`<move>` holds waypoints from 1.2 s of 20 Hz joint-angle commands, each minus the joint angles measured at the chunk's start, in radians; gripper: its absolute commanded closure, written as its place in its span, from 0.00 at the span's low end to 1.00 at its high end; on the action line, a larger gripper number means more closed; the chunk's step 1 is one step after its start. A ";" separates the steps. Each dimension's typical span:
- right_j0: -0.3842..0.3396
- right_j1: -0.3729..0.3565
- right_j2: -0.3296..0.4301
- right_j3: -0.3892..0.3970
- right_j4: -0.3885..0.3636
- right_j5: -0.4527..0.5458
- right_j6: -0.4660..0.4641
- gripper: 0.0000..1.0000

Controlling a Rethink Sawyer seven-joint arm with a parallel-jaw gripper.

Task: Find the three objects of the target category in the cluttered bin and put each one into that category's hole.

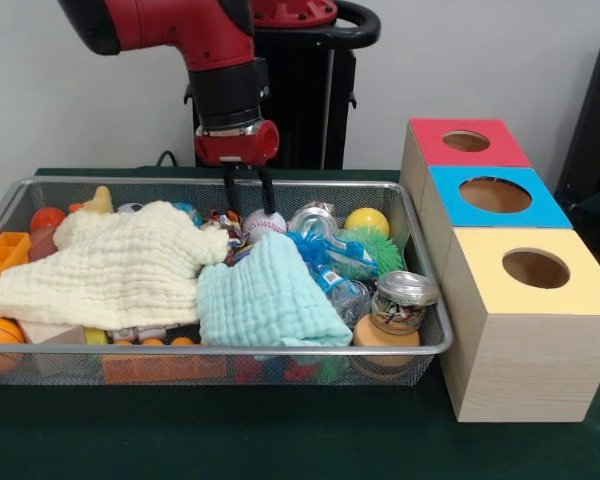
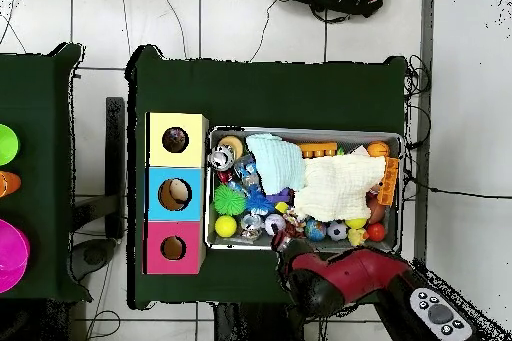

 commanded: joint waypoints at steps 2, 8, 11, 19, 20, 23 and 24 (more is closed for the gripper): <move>-0.031 0.012 0.132 -0.079 0.069 0.250 -0.228 0.00; -0.039 0.095 0.130 -0.110 0.047 0.213 -0.176 0.00; -0.028 0.111 0.117 -0.122 0.030 0.189 -0.148 0.00; -0.071 -0.113 0.185 -0.013 0.140 0.334 -0.256 0.00; -0.081 -0.184 0.210 0.014 0.191 0.386 -0.294 0.00; -0.105 -0.302 0.277 0.051 0.325 0.526 -0.375 0.00; -0.112 -0.297 0.287 0.051 0.328 0.533 -0.375 0.00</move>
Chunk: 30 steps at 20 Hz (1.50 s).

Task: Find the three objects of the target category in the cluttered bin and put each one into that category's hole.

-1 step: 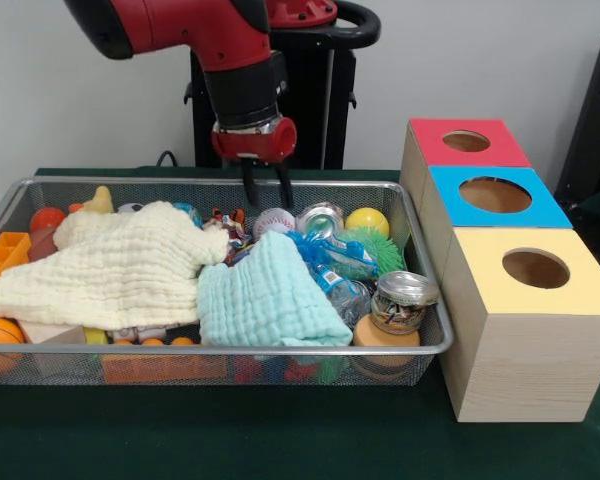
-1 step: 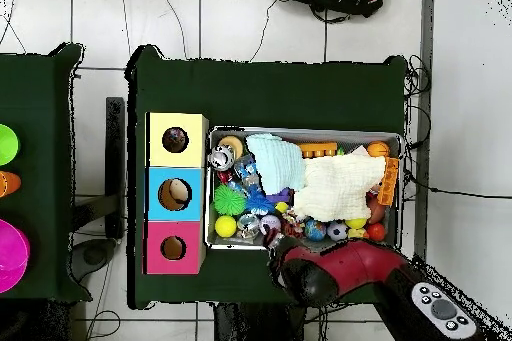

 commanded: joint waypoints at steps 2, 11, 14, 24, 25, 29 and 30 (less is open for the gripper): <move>-0.076 -0.236 0.180 0.015 0.191 0.339 -0.371 0.00; -0.121 -0.137 0.223 -0.004 0.126 0.269 -0.326 0.00; -0.124 -0.127 0.226 0.001 0.104 0.224 -0.298 0.00; -0.056 -0.061 0.129 -0.019 -0.048 0.081 -0.173 0.00; -0.056 -0.051 0.117 -0.023 -0.063 0.073 -0.169 0.00; -0.079 -0.004 0.112 -0.038 -0.081 0.072 -0.187 0.00; -0.085 0.007 0.114 -0.043 -0.082 0.074 -0.192 0.00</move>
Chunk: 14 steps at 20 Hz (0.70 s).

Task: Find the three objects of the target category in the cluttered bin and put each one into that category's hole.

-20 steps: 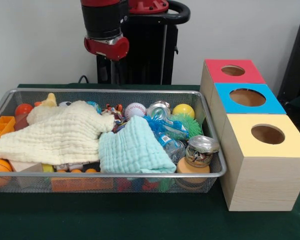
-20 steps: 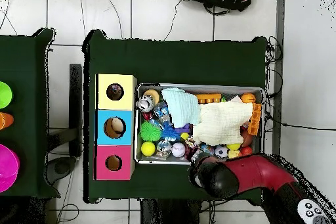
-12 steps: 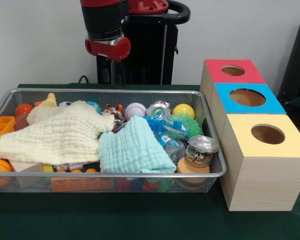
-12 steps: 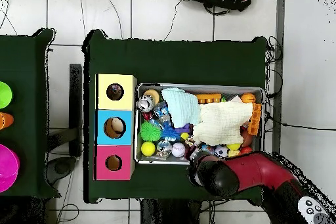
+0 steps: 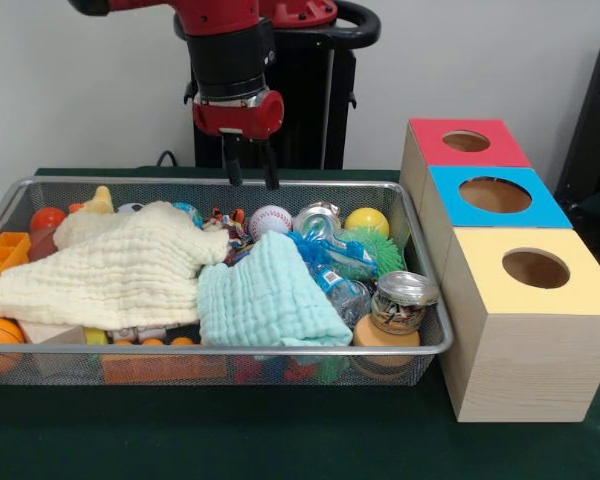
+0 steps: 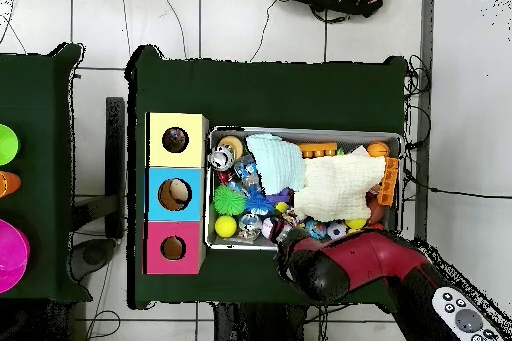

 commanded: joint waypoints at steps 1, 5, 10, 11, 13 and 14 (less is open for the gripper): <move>-0.023 0.097 -0.020 -0.066 -0.095 -0.033 -0.148 0.00; -0.066 0.156 0.008 -0.084 -0.059 0.010 -0.189 0.00; -0.093 0.211 0.020 -0.114 -0.067 0.004 -0.205 0.00; -0.098 0.221 0.020 -0.119 -0.072 -0.003 -0.203 0.00; -0.133 0.242 0.042 -0.121 -0.060 0.009 -0.230 0.00; -0.156 0.256 0.058 -0.123 -0.049 0.022 -0.252 0.00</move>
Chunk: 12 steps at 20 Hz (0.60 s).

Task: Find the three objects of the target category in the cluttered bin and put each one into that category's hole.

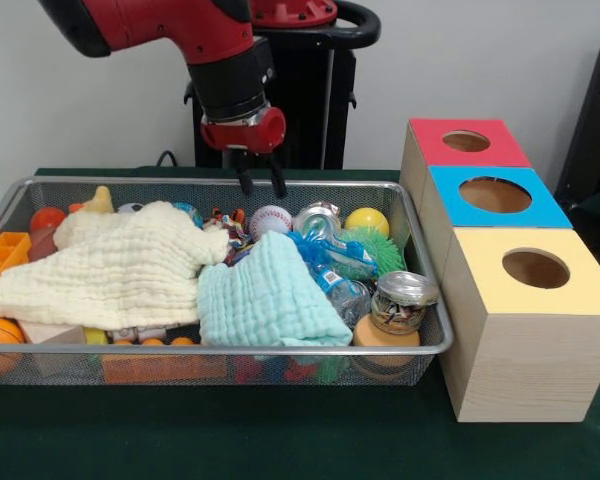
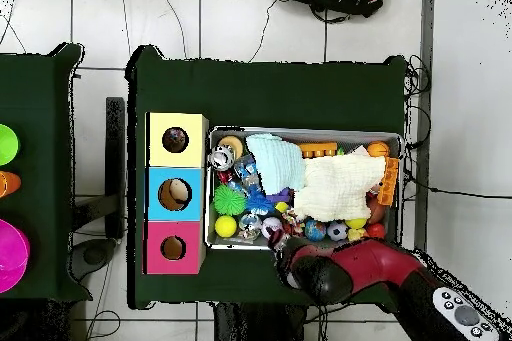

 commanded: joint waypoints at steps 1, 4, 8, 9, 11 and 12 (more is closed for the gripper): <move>-0.100 0.122 0.075 -0.127 -0.018 0.055 -0.281 0.00; -0.133 0.111 0.107 -0.136 -0.009 0.086 -0.322 0.00; -0.020 -0.101 0.048 -0.143 -0.106 0.084 -0.267 0.00; 0.019 -0.153 0.021 -0.147 -0.136 0.087 -0.244 0.00; 0.059 -0.203 -0.003 -0.153 -0.160 0.097 -0.219 0.00; 0.074 -0.212 -0.011 -0.158 -0.167 0.095 -0.208 0.00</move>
